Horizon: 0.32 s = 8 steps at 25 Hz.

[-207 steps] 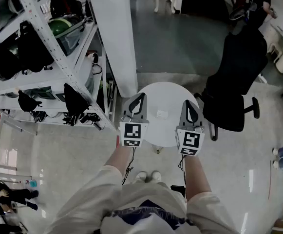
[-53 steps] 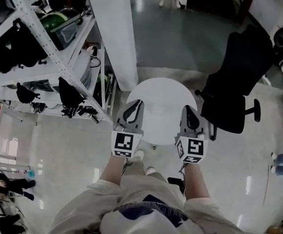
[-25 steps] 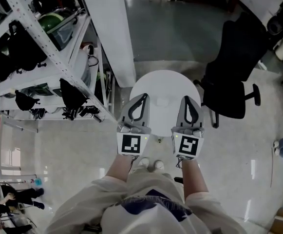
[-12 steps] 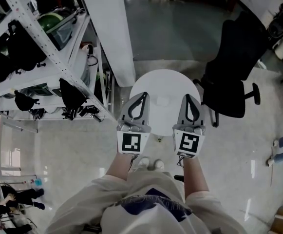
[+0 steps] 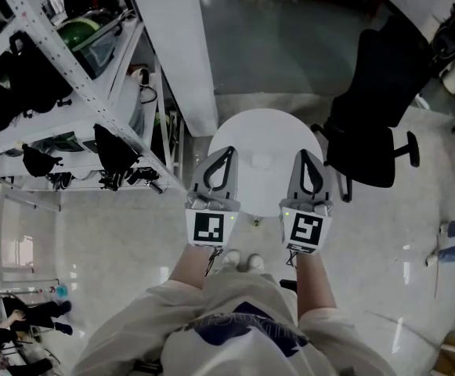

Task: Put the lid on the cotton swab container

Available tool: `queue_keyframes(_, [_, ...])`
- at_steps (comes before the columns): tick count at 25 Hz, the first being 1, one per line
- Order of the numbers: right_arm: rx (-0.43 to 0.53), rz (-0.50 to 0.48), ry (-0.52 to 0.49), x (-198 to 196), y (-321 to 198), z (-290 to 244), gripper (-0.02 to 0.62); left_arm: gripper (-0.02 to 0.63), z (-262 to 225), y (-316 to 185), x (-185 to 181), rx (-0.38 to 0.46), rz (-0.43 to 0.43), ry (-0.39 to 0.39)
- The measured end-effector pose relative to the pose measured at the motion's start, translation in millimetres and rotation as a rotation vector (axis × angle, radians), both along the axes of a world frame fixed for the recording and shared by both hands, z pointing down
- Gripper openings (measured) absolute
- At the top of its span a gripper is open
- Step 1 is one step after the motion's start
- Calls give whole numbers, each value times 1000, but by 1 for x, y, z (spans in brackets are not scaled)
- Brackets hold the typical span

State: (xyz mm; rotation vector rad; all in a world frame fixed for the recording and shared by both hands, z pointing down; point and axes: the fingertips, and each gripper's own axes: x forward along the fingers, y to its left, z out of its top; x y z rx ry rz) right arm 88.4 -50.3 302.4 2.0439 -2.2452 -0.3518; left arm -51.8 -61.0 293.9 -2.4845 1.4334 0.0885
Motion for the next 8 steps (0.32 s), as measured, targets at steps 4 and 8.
queue_keyframes(4, [2,-6,6,0,0,0,6,-3,1,-1,1,-3,-3,-4])
queue_keyframes(8, [17,-7,3,1,-1,0,6,-3,2,-2,2,2,-4,-17])
